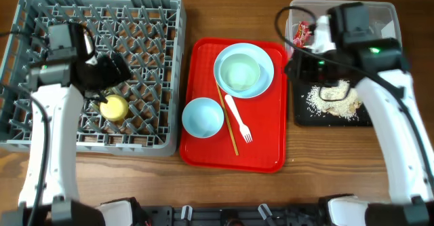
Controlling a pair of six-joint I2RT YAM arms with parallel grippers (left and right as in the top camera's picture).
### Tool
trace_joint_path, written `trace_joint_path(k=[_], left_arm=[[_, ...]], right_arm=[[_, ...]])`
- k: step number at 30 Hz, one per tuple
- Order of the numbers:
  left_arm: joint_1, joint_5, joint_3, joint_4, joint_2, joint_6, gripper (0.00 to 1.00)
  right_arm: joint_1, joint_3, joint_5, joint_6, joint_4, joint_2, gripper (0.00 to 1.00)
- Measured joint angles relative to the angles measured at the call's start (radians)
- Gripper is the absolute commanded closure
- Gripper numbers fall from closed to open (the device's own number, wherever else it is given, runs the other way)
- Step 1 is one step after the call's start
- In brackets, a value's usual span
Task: Sort waste into correct bins and load items into the dishwasher rack
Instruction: 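Reach the left gripper to the tray and grasp the light-blue bowl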
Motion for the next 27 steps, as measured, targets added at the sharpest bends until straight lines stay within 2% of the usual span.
trace_joint_path(k=[1,2,7,14,17,20,27], left_arm=[[-0.009,0.032,0.005,0.01,-0.016,0.0,0.0],[-0.021,0.051,0.007,0.013,-0.024,0.0,0.0],[-0.18,0.102,0.009,0.022,-0.027,0.0,0.0],[-0.418,0.119,0.009,0.034,0.008,0.0,0.0],[-0.5,0.12,0.009,0.039,0.038,0.0,0.08],[-0.579,0.116,0.009,0.05,0.082,0.001,0.11],[-0.72,0.079,0.009,0.059,0.239,0.003,0.21]], right_arm=[[-0.022,0.0,0.0,0.0,0.0,-0.024,0.05],[-0.04,0.0,0.0,-0.001,0.0,-0.043,0.04],[-0.113,0.015,0.0,-0.016,0.0,-0.119,0.04],[-0.135,0.018,0.084,0.033,-0.042,-0.121,0.04],[-0.135,0.018,0.109,0.047,-0.043,-0.121,0.05],[-0.135,0.018,0.123,0.058,-0.045,-0.121,0.1],[-0.135,0.018,0.132,0.062,-0.052,-0.121,0.12]])
